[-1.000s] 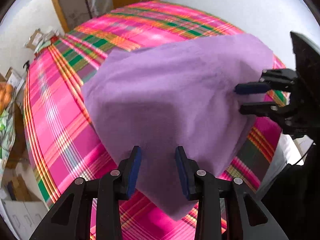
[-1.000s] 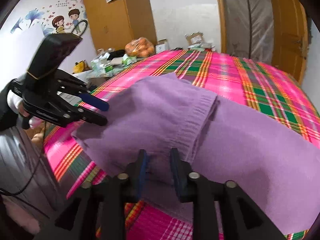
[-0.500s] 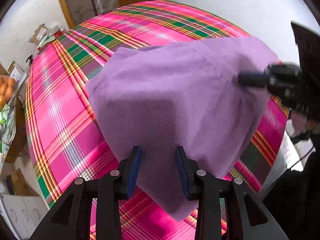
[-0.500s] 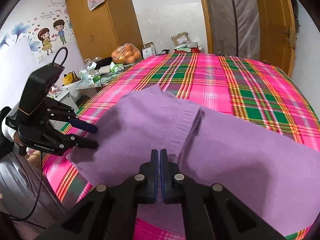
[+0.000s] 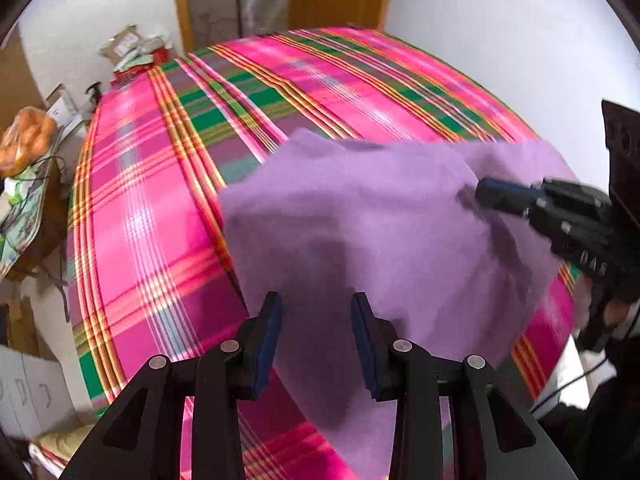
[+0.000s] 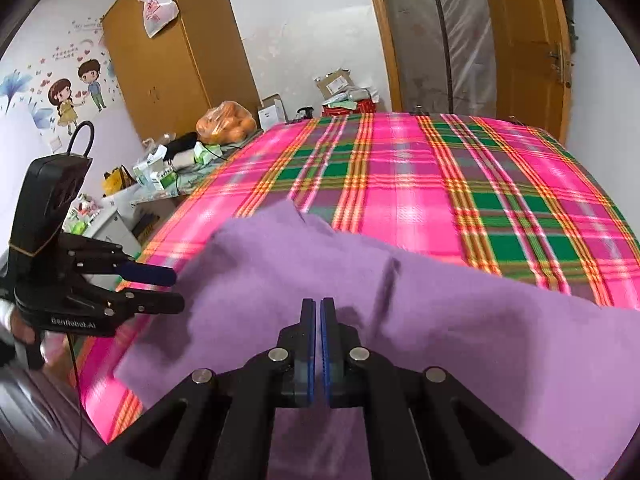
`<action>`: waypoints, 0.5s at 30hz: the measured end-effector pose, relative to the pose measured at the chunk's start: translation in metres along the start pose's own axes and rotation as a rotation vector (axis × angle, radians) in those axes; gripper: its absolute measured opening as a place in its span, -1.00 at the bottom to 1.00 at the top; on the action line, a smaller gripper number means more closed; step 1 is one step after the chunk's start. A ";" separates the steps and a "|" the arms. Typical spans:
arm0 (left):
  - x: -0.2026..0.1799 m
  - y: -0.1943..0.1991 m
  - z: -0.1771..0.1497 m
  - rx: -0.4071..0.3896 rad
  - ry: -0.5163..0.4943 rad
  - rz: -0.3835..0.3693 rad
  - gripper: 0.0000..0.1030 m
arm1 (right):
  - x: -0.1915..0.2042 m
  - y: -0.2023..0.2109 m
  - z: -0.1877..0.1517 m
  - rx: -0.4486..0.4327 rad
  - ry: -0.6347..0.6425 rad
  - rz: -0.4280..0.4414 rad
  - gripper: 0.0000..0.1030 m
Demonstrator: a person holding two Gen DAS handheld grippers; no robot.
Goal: Fold clothes
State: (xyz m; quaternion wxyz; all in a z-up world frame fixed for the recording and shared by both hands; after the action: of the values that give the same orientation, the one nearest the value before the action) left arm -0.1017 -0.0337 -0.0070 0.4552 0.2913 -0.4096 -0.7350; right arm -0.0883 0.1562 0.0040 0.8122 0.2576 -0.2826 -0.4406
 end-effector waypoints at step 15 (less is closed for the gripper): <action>0.002 -0.027 -0.002 0.033 -0.034 0.056 -0.19 | -0.001 -0.041 0.003 0.088 -0.032 -0.028 -0.99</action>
State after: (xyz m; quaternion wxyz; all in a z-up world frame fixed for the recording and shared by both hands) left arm -0.1126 -0.0294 -0.0311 0.4635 0.2749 -0.4373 -0.7199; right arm -0.1147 0.1372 -0.0213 0.7892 0.2899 -0.3111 -0.4431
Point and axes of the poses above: each gripper's, at about its wrist camera, not at the fingertips, and y roughly against the way its jaws point, x to its left, z to its top, the point moved 4 cm from there along -y, roughly the way its jaws point, and after that the axes turned 2 degrees about -y, right-handed, at the moved point
